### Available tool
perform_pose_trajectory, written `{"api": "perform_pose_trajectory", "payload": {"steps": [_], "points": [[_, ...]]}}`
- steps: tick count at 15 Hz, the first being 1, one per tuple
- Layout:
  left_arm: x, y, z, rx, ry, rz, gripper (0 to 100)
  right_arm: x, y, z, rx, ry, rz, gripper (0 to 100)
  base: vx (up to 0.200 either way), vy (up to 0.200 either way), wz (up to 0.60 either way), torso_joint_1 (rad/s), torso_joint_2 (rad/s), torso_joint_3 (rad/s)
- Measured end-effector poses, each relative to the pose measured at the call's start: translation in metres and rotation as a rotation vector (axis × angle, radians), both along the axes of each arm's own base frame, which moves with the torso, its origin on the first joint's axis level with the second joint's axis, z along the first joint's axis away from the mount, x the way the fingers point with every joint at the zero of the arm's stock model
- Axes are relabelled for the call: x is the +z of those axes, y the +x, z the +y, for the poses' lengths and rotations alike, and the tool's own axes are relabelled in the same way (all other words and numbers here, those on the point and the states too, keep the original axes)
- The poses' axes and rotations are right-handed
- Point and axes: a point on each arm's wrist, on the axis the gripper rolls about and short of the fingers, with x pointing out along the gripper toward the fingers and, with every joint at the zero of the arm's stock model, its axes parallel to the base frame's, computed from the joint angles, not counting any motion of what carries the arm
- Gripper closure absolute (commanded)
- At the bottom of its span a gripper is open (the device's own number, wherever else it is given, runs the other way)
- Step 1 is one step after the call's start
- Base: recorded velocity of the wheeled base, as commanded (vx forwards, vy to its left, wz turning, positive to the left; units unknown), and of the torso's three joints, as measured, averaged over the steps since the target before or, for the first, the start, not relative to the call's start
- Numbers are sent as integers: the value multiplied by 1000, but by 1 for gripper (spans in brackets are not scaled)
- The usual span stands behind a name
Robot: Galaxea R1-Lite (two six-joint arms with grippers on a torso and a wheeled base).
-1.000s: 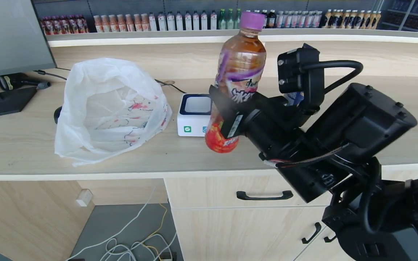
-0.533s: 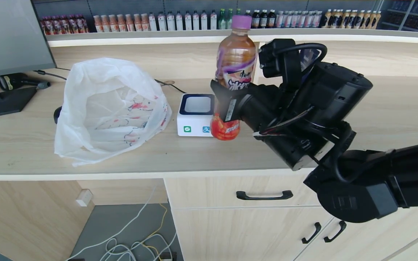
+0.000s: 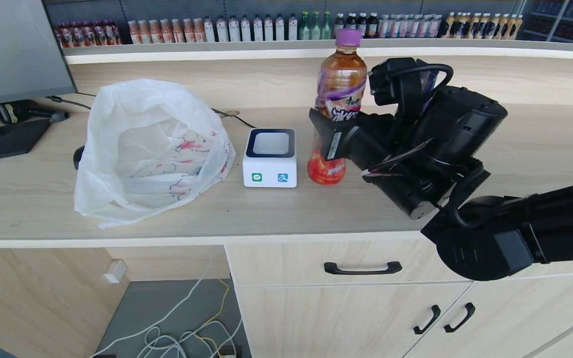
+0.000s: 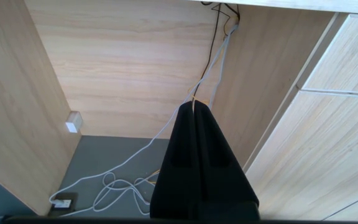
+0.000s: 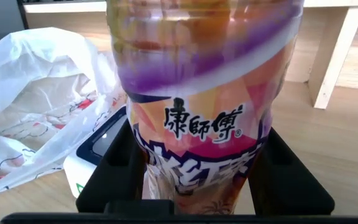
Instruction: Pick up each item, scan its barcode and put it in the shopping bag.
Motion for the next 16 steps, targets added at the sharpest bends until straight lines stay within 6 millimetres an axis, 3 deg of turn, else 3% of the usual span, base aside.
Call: {"api": "perform_pose_trajectory", "payload": {"steps": [7, 12, 16], "points": [[0, 0, 0, 0, 0, 0, 100, 38, -2, 4, 13, 59, -69, 100, 0, 0, 0, 0, 0, 0], [0, 0, 0, 0, 0, 0, 100, 62, -10, 32, 94, 151, -80, 100, 0, 0, 0, 0, 0, 0], [0, 0, 0, 0, 0, 0, 100, 64, -4, 56, 214, 380, -2, 100, 0, 0, 0, 0, 0, 0]]}}
